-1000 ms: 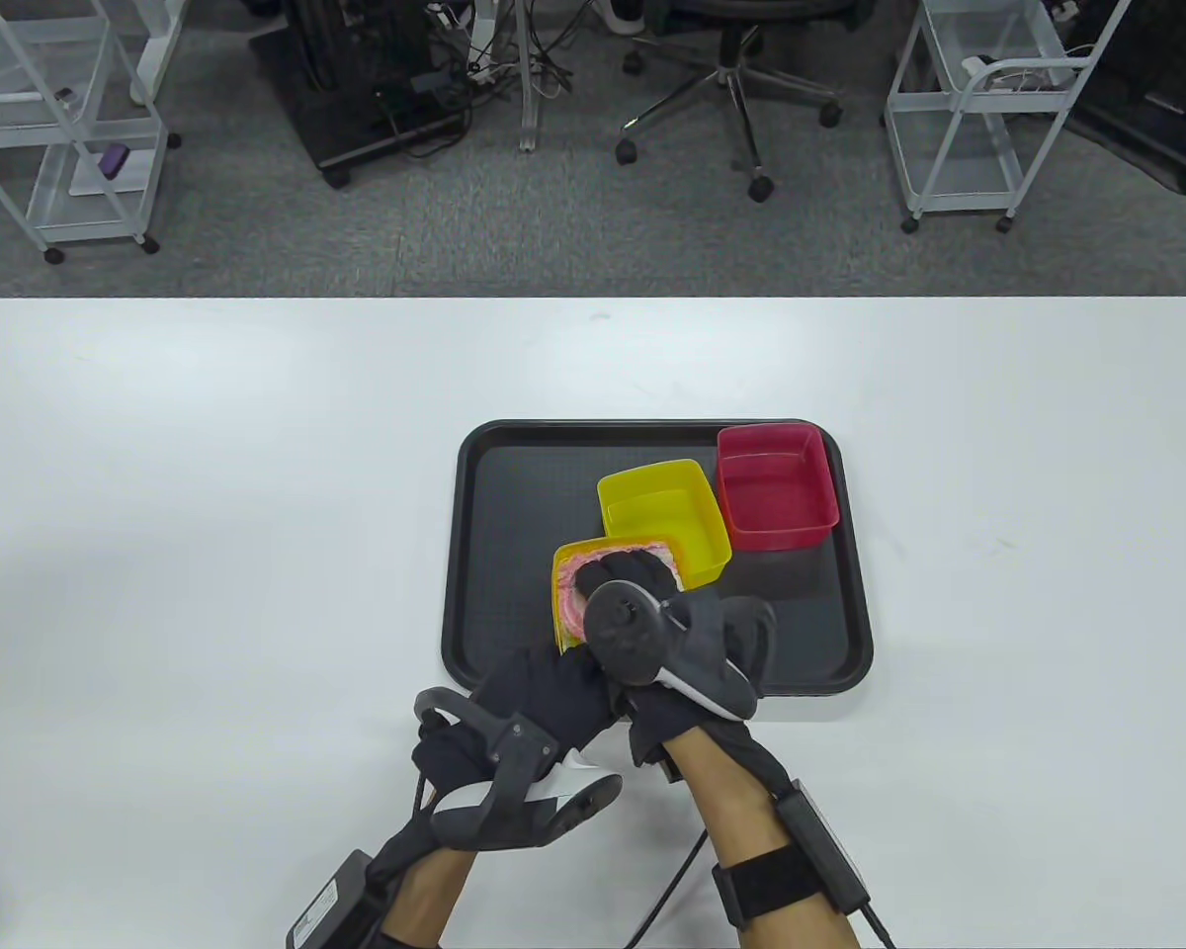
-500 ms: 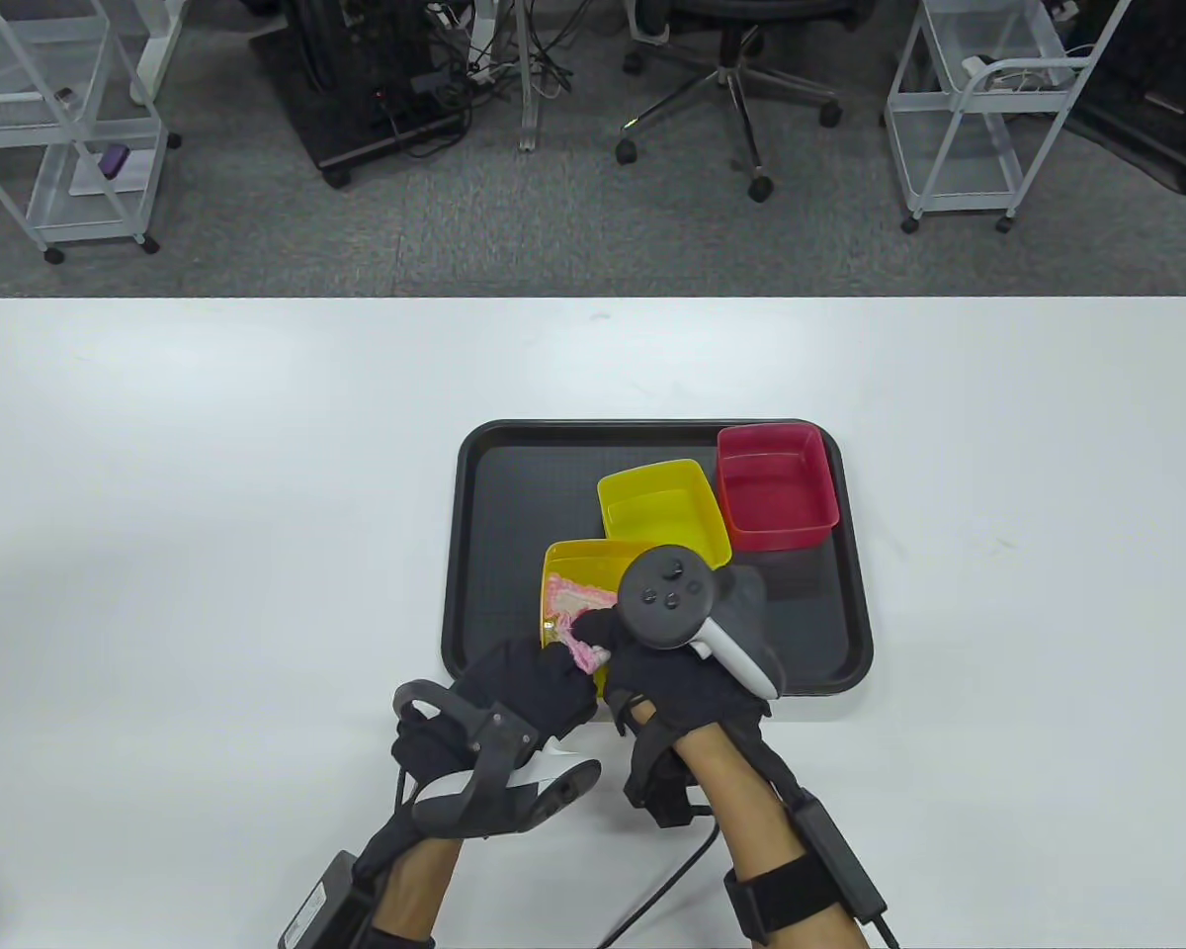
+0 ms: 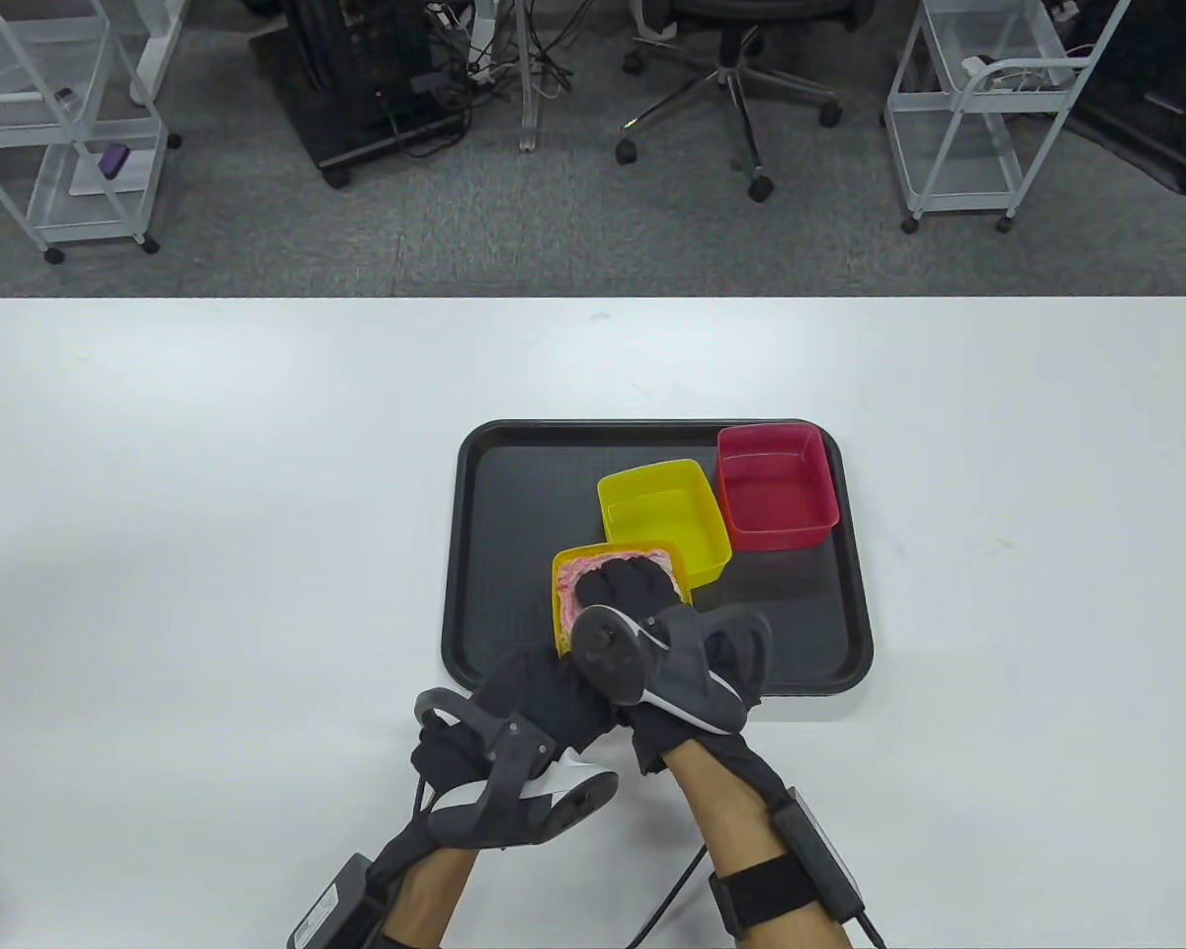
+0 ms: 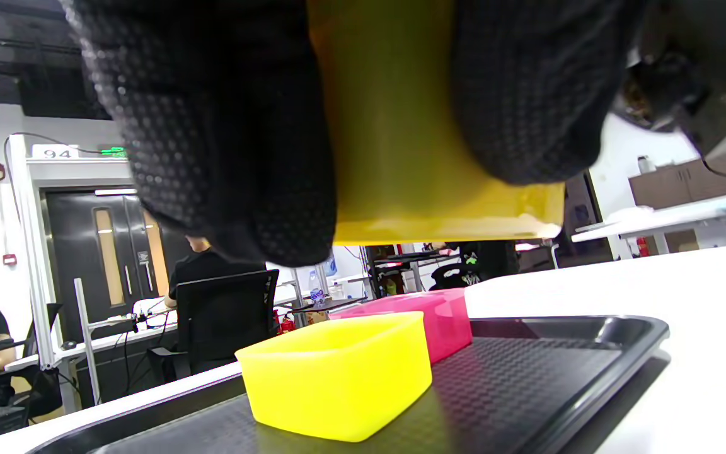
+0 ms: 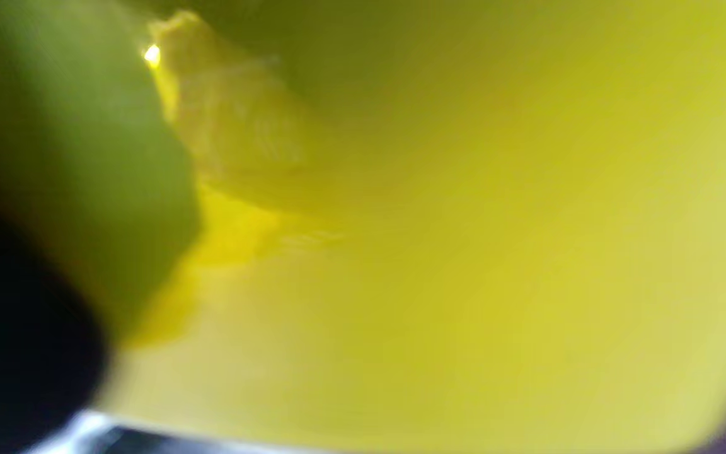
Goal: Wipe plastic food containers with dish cloth
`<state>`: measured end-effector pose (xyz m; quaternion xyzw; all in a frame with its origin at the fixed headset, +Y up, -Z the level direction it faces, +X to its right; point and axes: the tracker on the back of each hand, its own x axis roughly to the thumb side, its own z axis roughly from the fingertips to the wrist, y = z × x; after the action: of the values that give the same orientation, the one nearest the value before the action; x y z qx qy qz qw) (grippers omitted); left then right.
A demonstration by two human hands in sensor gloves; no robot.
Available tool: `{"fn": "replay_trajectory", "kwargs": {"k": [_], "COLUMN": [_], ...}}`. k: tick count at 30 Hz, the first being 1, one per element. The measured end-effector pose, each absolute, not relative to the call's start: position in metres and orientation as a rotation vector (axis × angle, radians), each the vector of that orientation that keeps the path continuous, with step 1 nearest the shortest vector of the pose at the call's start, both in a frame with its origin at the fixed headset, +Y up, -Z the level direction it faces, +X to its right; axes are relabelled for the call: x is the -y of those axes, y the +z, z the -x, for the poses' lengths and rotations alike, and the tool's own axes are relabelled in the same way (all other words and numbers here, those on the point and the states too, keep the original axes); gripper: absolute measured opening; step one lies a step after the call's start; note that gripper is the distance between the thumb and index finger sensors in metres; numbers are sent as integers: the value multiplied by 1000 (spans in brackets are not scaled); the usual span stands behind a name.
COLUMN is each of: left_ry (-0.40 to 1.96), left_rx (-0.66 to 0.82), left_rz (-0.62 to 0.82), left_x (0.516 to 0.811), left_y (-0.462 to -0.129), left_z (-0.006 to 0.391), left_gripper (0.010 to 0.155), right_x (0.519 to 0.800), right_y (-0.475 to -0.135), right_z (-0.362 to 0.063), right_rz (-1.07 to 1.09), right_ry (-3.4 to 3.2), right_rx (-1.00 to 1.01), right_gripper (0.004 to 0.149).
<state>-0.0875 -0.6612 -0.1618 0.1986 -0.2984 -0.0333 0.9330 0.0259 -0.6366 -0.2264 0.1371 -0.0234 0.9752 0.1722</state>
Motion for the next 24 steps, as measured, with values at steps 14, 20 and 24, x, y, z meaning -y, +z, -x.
{"fn": "replay_trajectory", "kwargs": {"k": [14, 20, 24], "left_ry": [-200, -198, -198], "left_rx": [645, 650, 659], "left_rz": [-391, -392, -395], "left_x": [674, 672, 671], "left_y": [-164, -166, -165], "left_z": [85, 87, 83], "left_gripper": [35, 35, 36], "right_x": [650, 647, 647], "right_y": [-227, -220, -216], "right_z": [-45, -40, -36], "right_rz": [-280, -643, -815], "right_ry": [2459, 2775, 2945], "right_rx": [-438, -355, -232], "right_gripper": [42, 40, 38]}}
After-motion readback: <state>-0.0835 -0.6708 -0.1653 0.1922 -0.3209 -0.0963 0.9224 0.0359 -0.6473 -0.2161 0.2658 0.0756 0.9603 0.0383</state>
